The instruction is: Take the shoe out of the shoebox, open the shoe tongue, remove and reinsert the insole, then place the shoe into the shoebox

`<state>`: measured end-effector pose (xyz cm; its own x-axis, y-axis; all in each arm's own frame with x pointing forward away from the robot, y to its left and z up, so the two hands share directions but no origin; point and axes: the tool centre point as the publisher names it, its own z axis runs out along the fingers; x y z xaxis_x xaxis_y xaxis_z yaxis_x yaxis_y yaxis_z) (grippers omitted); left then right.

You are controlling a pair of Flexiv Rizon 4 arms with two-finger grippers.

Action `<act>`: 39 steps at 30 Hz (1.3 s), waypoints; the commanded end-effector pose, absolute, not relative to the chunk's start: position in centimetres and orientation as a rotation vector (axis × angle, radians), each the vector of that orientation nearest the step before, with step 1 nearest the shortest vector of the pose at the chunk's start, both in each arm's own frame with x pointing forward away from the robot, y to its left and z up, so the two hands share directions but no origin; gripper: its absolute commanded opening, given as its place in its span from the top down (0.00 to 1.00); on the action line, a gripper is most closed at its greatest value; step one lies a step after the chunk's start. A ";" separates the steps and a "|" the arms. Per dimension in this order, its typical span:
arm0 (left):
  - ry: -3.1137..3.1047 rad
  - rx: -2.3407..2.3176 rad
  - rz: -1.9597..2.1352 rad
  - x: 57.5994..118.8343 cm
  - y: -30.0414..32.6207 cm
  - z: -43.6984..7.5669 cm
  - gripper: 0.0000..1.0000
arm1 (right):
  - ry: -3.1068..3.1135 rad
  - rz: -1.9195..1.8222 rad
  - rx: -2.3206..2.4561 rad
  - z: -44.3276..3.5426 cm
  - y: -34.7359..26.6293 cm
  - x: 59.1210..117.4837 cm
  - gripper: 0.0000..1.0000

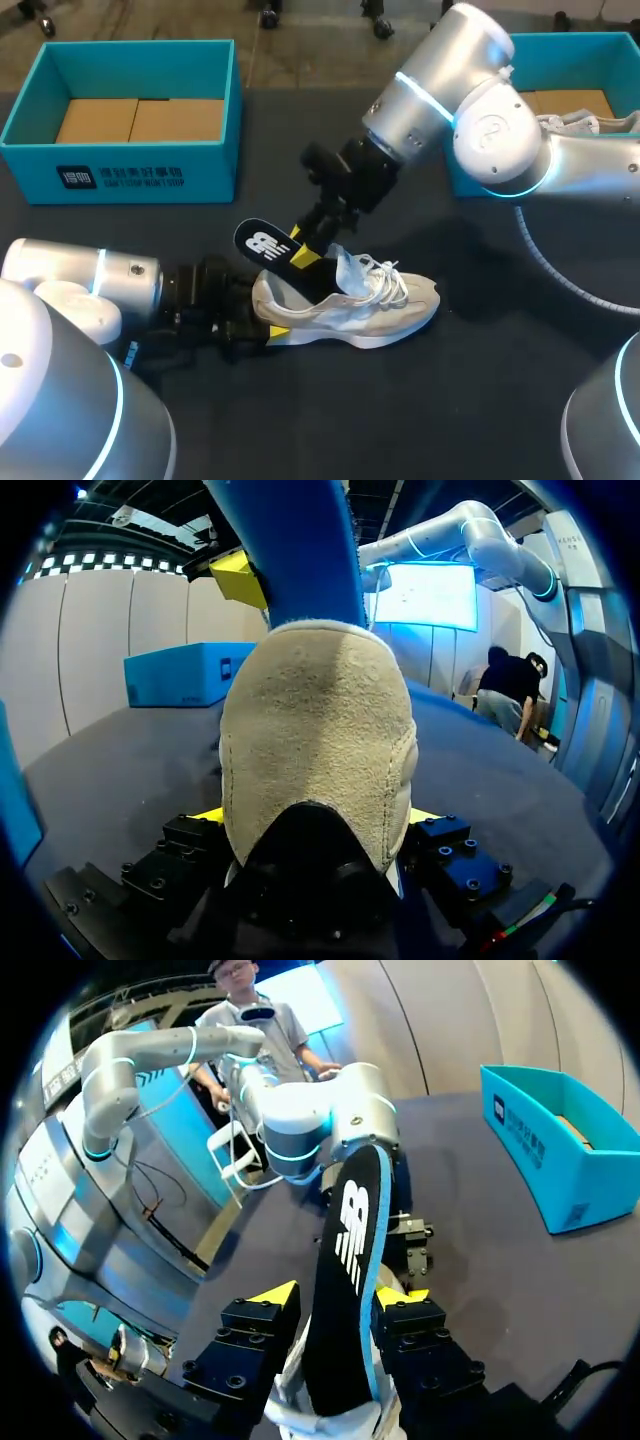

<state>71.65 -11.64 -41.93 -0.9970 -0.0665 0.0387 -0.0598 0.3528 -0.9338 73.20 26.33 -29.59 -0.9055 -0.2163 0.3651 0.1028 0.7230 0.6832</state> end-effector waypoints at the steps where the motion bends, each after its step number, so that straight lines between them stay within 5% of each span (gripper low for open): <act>1: 2.578 -0.121 -1.779 71.6 -11.7 -42.0 1.00 | -2.481 -1.035 0.096 -30.8 27.9 73.5 0.57; 7: 2.578 -0.121 -1.779 71.6 -11.7 -42.0 1.00 | -2.470 -1.042 0.107 -31.0 28.4 73.6 0.58; 11: 2.578 -0.121 -1.779 71.6 -11.7 -42.0 1.00 | -2.471 -1.033 0.113 -31.0 28.3 73.8 0.75; 17: 2.578 -0.121 -1.779 71.6 -11.7 -42.0 1.00 | -2.455 -1.019 0.164 -30.9 27.9 74.2 0.79; 18: 2.578 -0.121 -1.779 71.6 -11.7 -42.0 1.00 | -2.450 -1.013 0.178 -30.9 27.9 74.3 0.84; 19: 2.578 -0.121 -1.779 71.6 -11.7 -42.0 1.00 | -2.447 -1.008 0.184 -30.8 27.9 74.4 0.99; 20: 2.578 -0.121 -1.779 71.6 -11.7 -42.0 1.00 | -2.447 -1.008 0.185 -30.8 27.9 74.5 1.00; 39: 2.578 -0.121 -1.779 71.6 -11.7 -42.0 1.00 | -2.724 -1.260 0.059 -24.2 28.5 78.8 1.00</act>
